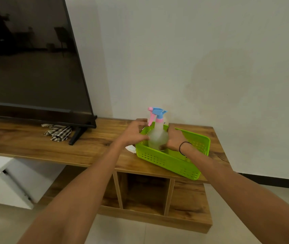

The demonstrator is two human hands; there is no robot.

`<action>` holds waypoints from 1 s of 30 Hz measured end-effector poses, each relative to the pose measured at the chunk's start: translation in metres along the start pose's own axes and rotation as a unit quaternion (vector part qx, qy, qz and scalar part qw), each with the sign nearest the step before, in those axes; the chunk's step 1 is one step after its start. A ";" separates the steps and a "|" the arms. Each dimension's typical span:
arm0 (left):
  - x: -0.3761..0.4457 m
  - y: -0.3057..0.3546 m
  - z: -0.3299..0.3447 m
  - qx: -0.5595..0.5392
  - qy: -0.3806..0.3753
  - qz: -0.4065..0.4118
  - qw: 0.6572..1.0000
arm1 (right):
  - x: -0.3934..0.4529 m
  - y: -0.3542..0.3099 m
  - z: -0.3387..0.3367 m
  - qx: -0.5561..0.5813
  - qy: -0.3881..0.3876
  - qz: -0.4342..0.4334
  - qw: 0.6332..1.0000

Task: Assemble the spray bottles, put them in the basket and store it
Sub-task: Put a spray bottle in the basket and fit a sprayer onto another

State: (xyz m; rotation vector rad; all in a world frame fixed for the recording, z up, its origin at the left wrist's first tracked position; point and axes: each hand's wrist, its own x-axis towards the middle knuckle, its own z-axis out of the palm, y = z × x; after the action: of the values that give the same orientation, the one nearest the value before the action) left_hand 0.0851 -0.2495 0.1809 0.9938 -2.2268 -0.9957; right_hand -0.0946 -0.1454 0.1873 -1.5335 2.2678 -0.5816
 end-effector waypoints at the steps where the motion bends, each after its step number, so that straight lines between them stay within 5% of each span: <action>1: -0.002 -0.003 -0.007 -0.029 0.016 -0.014 0.999 | 0.001 0.002 -0.005 -0.012 -0.003 -0.008 1.000; 6: -0.008 -0.019 -0.029 -0.046 0.033 -0.027 0.998 | 0.009 0.007 -0.045 -0.002 0.029 -0.004 1.000; 15: -0.028 -0.039 -0.028 0.200 -0.099 -0.021 0.974 | 0.060 0.003 -0.063 0.085 0.141 0.017 0.986; 24: -0.016 -0.056 -0.043 0.275 -0.223 0.010 0.935 | 0.114 -0.013 -0.055 0.110 -0.049 0.123 0.985; 30: -0.018 -0.069 -0.046 0.300 -0.161 0.037 0.939 | 0.129 -0.023 -0.045 0.073 -0.109 0.108 0.985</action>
State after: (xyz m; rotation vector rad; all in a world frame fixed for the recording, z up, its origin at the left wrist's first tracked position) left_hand 0.1556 -0.2869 0.1522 1.0283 -2.9143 -0.4602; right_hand -0.1447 -0.2669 0.2312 -1.1995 2.1356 -0.4819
